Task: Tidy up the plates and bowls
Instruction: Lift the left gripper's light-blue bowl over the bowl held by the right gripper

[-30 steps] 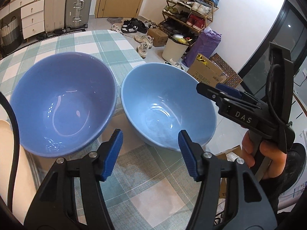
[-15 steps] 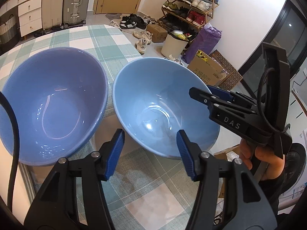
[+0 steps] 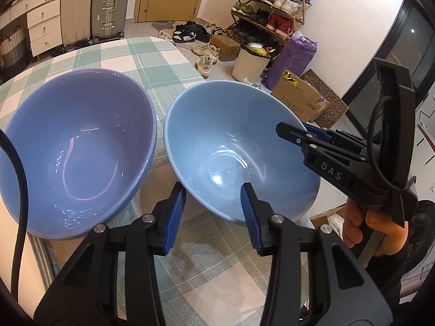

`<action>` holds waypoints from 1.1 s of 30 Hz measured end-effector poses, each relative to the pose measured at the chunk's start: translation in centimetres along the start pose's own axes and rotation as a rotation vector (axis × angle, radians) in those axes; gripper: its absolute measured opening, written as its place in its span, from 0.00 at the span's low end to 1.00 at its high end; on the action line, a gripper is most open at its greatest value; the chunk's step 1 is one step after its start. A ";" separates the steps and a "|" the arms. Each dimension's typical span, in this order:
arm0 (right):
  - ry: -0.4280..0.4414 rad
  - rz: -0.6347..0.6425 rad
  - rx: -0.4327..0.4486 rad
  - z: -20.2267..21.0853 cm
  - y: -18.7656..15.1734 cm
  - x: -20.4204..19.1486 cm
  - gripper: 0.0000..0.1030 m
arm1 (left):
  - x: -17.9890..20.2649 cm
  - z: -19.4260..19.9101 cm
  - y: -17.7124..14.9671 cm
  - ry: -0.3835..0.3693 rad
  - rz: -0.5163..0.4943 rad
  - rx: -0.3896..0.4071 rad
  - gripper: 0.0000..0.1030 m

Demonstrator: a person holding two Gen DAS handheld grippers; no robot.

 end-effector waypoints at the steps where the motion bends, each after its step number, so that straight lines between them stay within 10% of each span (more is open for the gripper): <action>1: 0.003 -0.003 0.002 0.0 0.0 0.0 0.23 | 0.0 0.0 0.0 0.002 -0.002 0.003 0.37; 33: -0.059 0.028 0.102 5.7 1.0 -1.4 0.24 | 0.4 4.6 0.5 -0.044 -0.055 0.097 0.37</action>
Point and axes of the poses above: each gripper's, at about its wrist camera, not at the fingertips, and z roughly against the way its jaws point, x to its right, y to its top, the point moved 4 cm from there along -z, roughly the way its jaws point, and after that the axes turned 15 degrees about z, right-handed, at the moved point
